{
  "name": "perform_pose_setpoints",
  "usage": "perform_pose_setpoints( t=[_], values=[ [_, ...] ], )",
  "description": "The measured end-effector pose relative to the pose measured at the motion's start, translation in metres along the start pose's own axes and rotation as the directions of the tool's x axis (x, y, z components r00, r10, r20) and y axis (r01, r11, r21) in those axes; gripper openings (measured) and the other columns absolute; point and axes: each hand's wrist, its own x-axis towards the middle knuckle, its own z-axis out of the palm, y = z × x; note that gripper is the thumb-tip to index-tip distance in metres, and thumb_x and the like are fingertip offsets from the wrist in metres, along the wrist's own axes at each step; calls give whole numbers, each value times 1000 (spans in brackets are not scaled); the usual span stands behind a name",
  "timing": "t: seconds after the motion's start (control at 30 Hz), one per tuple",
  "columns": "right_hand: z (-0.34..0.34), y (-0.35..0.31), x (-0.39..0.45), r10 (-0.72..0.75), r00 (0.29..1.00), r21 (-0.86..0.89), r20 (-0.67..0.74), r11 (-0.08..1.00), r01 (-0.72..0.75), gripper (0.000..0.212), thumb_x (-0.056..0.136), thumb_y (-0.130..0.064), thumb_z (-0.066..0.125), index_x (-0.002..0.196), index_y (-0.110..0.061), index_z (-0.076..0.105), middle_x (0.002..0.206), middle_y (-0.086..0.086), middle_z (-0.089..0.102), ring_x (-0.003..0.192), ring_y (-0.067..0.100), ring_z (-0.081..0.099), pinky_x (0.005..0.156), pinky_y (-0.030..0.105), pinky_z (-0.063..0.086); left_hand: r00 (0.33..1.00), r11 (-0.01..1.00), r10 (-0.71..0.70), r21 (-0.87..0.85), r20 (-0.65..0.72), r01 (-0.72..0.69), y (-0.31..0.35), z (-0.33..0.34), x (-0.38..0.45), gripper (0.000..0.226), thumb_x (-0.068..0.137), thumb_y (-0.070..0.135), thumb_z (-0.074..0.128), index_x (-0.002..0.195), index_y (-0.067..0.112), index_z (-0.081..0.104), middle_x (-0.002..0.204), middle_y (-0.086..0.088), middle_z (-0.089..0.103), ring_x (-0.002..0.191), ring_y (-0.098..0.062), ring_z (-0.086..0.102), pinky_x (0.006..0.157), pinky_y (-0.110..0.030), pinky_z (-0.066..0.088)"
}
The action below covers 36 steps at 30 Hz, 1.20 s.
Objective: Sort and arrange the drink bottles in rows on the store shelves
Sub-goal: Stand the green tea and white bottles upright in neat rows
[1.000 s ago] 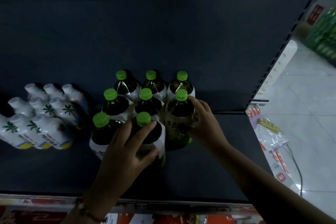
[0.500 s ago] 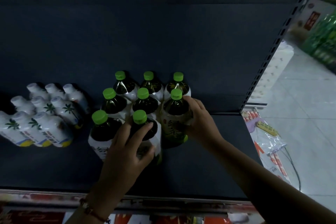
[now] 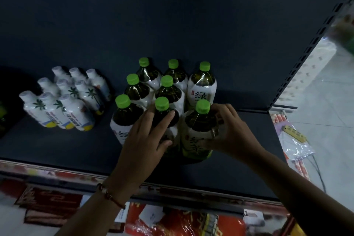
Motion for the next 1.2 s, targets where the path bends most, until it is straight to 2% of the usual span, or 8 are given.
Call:
perform_pose_setpoints(
  t=[0.17,0.27,0.37,0.47,0.53,0.7,1.07,1.2],
  values=[
    [-2,-6,-3,-13,997,29,82,1000,10,95,62,-46,86,139,-23,36,128,-13,34,116,7,47,91,29,54,992,993,-38,-113,-120,24,20,-1,1,78,81,36,77,149,23,41,162,-20,12,151,-36,14,113,-54,34],
    [-28,-19,16,-51,999,165,5,985,50,75,74,-68,62,132,-22,46,125,-7,44,112,6,49,91,25,50,983,993,83,-69,-164,-95,36,2,12,83,77,32,76,148,25,35,158,-19,24,149,-38,18,112,-61,30],
    [-51,-31,61,88,981,261,-173,964,-41,62,87,-56,60,136,-22,46,130,-3,51,115,7,53,93,27,48,973,989,146,38,-182,-141,43,11,21,72,85,37,70,148,30,36,148,-14,47,141,-37,38,108,-63,29],
    [-56,-30,109,162,985,123,-52,980,-155,64,87,-52,62,140,-21,44,137,-2,52,124,15,52,89,26,42,971,986,156,84,-179,-143,42,19,20,62,92,45,64,148,32,40,129,-9,61,131,-34,49,110,-63,26],
    [-48,-24,128,169,985,56,36,984,-171,49,87,-53,62,121,-18,58,118,1,65,111,22,62,78,29,46,972,984,167,91,-165,-154,39,21,19,60,92,44,64,147,32,43,121,-7,61,129,-33,49,111,-64,25],
    [-42,-16,138,156,988,-15,-19,988,-156,31,87,-44,67,98,-16,66,90,0,67,86,18,64,70,30,49,974,982,163,118,-154,-146,39,20,20,63,90,42,69,147,32,45,120,-7,62,127,-33,51,109,-65,26],
    [-47,-19,95,18,993,-64,116,998,-10,33,78,-53,72,90,-23,69,87,-7,73,84,8,68,82,40,56,969,979,174,139,-175,-150,40,26,15,63,91,37,66,148,30,41,123,-10,62,132,-34,49,112,-64,24],
    [-43,-14,73,14,995,155,97,987,-29,40,86,-52,64,118,-28,65,113,-12,70,103,1,65,95,39,53,971,983,165,109,-172,-147,33,19,8,66,86,25,70,147,24,45,146,-17,47,139,-36,38,112,-61,28]
  ],
)
